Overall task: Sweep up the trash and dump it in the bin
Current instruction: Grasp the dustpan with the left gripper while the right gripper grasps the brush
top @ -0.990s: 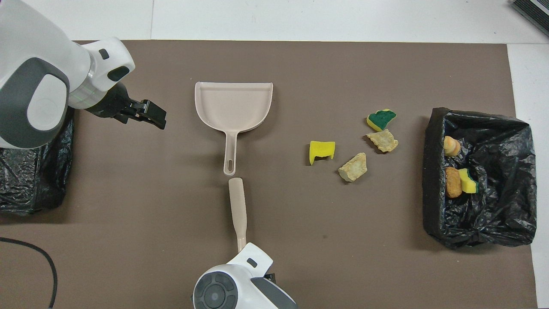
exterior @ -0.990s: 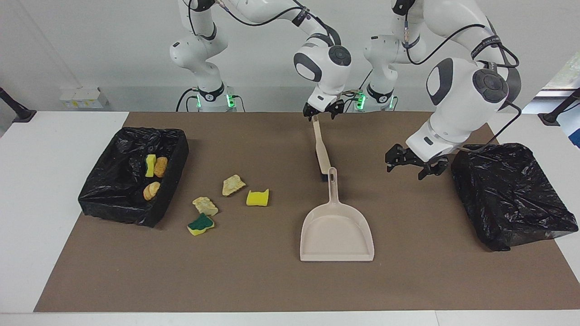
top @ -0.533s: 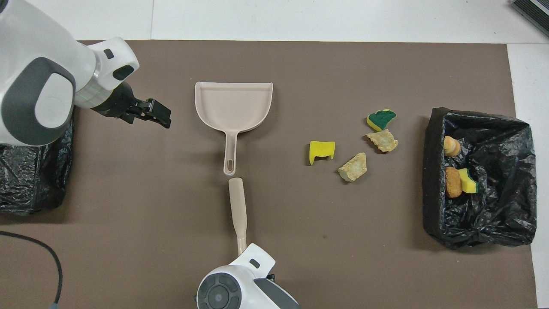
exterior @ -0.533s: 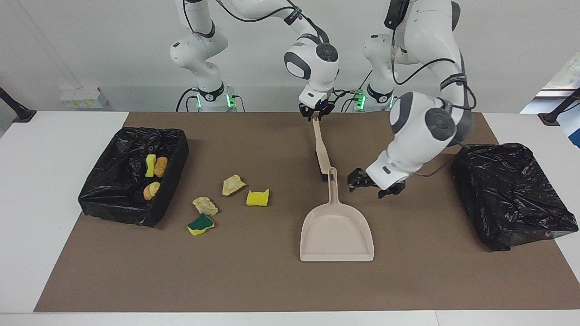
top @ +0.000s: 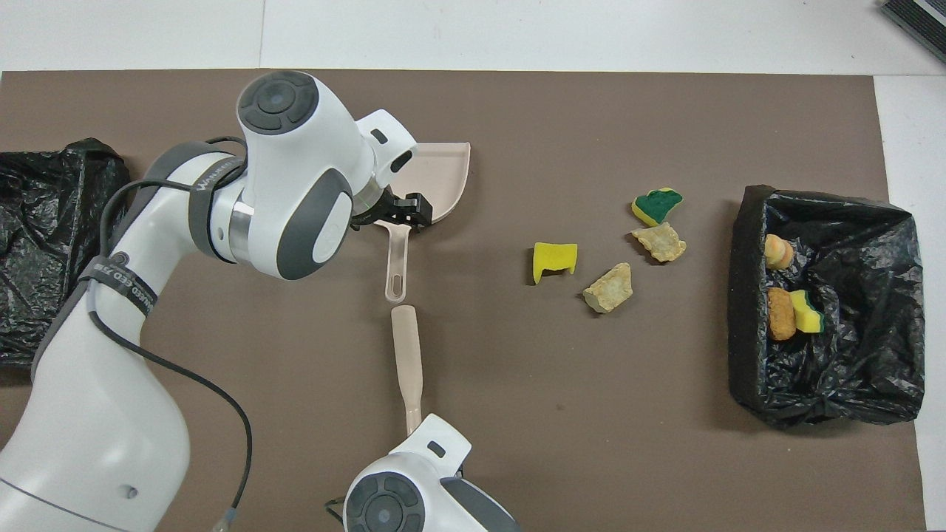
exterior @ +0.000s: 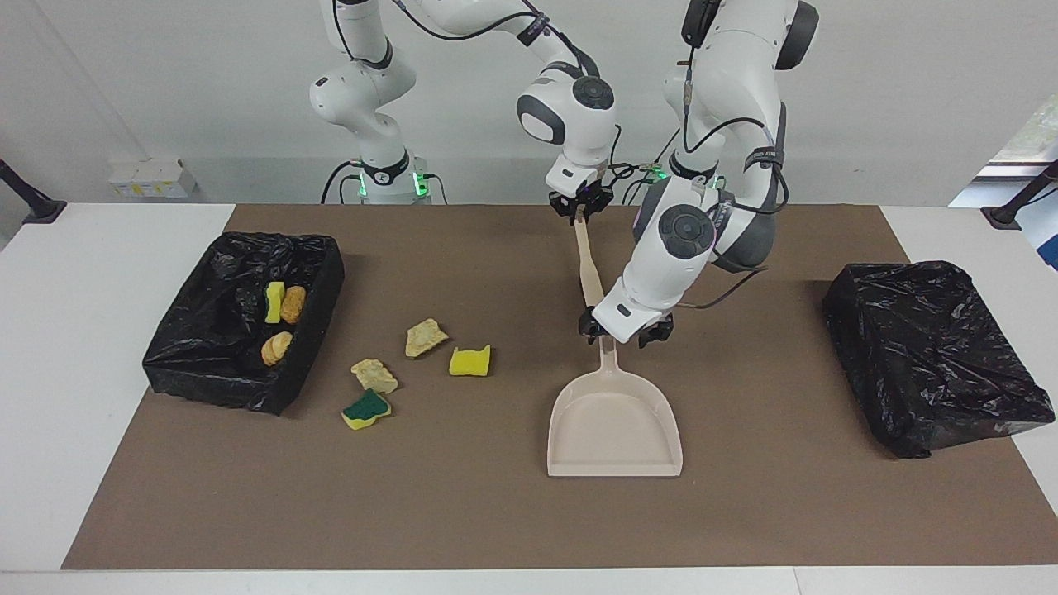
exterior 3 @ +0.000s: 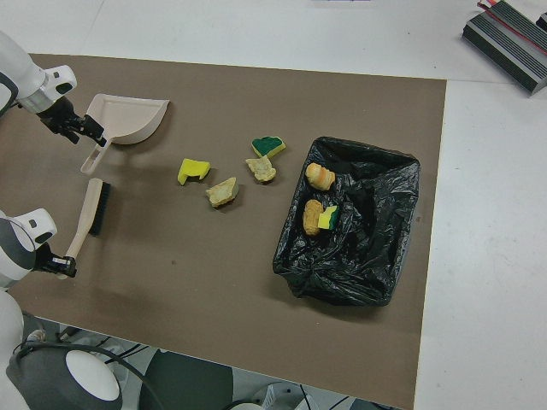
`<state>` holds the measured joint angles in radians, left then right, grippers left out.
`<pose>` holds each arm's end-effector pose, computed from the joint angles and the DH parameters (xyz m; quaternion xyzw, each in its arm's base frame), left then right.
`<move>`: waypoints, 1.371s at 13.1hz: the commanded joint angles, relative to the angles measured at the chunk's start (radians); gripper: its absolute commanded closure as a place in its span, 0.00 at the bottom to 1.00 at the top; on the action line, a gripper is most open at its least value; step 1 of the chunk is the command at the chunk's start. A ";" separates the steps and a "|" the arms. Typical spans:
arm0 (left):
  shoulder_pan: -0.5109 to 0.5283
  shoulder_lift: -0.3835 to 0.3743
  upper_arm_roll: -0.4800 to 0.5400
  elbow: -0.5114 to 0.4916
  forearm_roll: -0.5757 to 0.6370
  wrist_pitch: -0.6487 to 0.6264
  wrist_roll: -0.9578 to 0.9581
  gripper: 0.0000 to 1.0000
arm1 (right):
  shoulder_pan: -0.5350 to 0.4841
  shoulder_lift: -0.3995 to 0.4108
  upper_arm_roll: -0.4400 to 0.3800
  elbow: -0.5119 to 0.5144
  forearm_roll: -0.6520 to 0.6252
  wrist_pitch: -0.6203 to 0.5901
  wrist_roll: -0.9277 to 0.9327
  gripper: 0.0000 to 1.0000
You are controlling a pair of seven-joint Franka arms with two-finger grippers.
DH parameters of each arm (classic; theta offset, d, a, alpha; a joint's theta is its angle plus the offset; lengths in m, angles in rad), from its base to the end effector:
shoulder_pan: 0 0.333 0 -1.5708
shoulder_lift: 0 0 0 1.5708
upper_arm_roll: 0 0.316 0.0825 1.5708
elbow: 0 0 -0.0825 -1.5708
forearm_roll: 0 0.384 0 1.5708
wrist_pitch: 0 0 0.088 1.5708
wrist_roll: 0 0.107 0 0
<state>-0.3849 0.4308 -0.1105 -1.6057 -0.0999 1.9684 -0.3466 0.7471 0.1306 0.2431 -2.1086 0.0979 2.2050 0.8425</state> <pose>0.5884 -0.3154 0.3763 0.9959 -0.0491 -0.0581 0.0491 0.3058 0.4689 0.3547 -0.9974 -0.0434 0.0528 0.0209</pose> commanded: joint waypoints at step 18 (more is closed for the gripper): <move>0.047 -0.101 0.017 -0.109 -0.001 0.038 0.673 1.00 | -0.567 -0.490 0.001 -0.243 -0.133 -0.268 -0.134 1.00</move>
<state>-0.3684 0.3612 -0.0982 -1.6942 -0.1004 2.0176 0.1008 0.2324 -0.3471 0.2336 -2.3347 -0.0209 1.9242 0.7503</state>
